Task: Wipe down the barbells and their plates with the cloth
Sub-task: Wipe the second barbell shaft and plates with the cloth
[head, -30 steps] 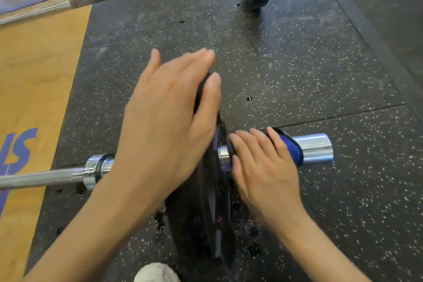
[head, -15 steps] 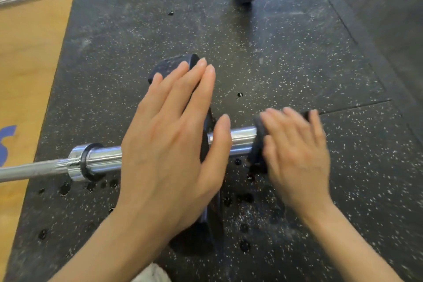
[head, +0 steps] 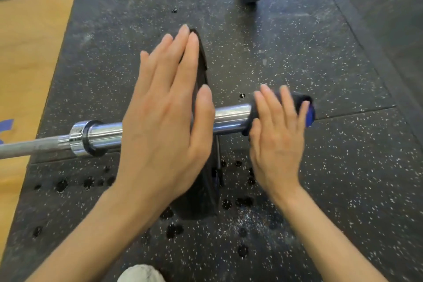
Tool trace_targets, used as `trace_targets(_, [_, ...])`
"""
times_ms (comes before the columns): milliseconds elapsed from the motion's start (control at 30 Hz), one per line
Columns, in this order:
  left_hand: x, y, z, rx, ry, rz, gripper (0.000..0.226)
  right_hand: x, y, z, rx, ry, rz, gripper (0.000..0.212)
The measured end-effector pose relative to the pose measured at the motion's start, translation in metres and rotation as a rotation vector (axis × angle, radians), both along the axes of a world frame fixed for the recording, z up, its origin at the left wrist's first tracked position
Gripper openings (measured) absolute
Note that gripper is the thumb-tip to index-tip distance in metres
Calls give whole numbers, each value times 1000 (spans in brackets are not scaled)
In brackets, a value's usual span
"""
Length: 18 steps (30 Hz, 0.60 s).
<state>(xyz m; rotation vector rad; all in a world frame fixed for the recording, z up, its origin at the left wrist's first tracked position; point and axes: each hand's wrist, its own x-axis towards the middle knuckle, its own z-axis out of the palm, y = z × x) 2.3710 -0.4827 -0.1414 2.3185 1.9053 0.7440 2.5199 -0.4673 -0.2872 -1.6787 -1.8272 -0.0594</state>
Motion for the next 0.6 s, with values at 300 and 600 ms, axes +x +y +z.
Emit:
trace_targets(300, [-7, 43, 5, -27, -15, 35, 59, 29, 29, -13, 84, -69, 66, 47])
trace_targets(600, [-10, 59, 11, -74, 3, 49, 61, 20, 39, -29, 176, -231, 252, 48])
